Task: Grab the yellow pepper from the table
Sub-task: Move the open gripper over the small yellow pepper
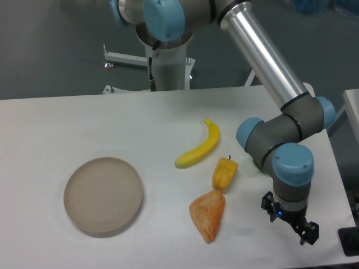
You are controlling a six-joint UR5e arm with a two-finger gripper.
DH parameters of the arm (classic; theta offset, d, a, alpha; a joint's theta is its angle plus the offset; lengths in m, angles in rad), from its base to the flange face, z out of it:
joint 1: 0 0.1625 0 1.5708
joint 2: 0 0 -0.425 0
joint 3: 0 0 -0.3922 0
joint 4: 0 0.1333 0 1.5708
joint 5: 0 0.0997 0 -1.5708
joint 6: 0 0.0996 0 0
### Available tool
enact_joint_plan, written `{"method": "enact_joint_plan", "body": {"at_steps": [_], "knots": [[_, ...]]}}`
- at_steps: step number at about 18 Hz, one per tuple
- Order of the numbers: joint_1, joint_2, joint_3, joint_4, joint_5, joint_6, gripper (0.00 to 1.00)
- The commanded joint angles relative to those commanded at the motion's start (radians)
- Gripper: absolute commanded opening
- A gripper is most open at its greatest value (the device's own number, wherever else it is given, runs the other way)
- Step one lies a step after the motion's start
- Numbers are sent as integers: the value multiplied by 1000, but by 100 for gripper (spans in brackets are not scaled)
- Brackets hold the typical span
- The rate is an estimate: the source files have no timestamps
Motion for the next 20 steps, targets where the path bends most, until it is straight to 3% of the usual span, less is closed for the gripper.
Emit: {"method": "enact_joint_plan", "body": {"at_steps": [9, 12, 16, 20], "knots": [[-23, 12, -11, 0, 6, -2, 100], [-25, 24, -26, -9, 3, -78, 100], [-21, 96, -126, -9, 2, -217, 100], [-5, 213, -265, -15, -11, -311, 100]]}}
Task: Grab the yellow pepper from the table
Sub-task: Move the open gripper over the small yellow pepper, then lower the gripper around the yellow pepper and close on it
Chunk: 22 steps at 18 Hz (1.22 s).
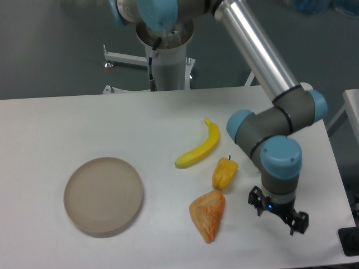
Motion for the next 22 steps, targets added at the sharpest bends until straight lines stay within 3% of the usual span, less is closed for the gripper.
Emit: {"method": "enact_joint_plan", "body": {"at_steps": [1, 5, 7, 12, 22], "knots": [[9, 50, -55, -27, 0, -2, 100], [20, 164, -199, -61, -5, -31, 100], [23, 193, -249, -61, -44, -101, 100], [19, 210, -331, -55, -92, -131, 100], [5, 220, -399, -46, -94, -126, 100]]}}
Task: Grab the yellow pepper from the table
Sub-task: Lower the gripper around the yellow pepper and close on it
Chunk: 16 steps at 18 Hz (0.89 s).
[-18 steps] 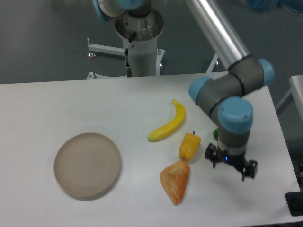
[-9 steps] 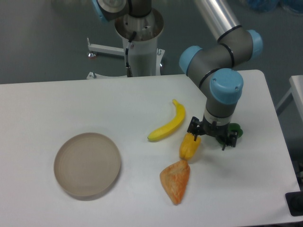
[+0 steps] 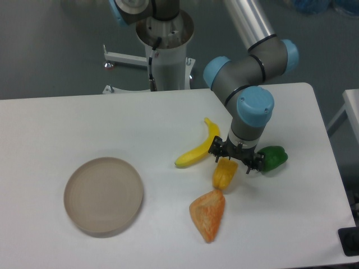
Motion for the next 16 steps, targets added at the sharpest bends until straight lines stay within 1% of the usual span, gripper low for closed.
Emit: {"method": "enact_joint_plan", "body": {"at_steps": [2, 5, 8, 11, 13, 14, 15, 16], "knots": [[-3, 6, -23, 2, 0, 2, 100], [-11, 8, -28, 8, 2, 3, 100], [-11, 3, -29, 26, 2, 8, 100], [-12, -3, -29, 29, 2, 8, 100], [-12, -5, -31, 52, 2, 14, 100], [-12, -6, -31, 52, 2, 14, 98], [-12, -5, -31, 52, 2, 14, 89], [-12, -5, -31, 51, 2, 15, 73]]}}
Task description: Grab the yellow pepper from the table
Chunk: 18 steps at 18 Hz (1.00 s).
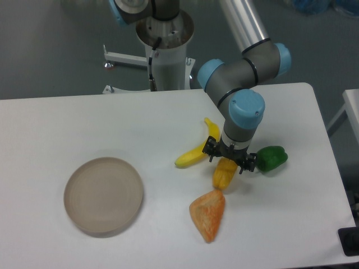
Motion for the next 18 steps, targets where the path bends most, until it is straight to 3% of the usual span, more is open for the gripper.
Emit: {"method": "enact_joint_plan", "body": {"at_steps": [1, 3, 5, 10, 14, 18], "knots": [[2, 0, 0, 0, 0, 0, 62], [2, 2, 0, 0, 0, 8, 52], [2, 2, 0, -2, 0, 9, 48], [6, 18, 26, -8, 9, 32, 47], [9, 77, 80, -21, 15, 184, 47], [12, 72, 191, -130, 60, 311, 47]]}}
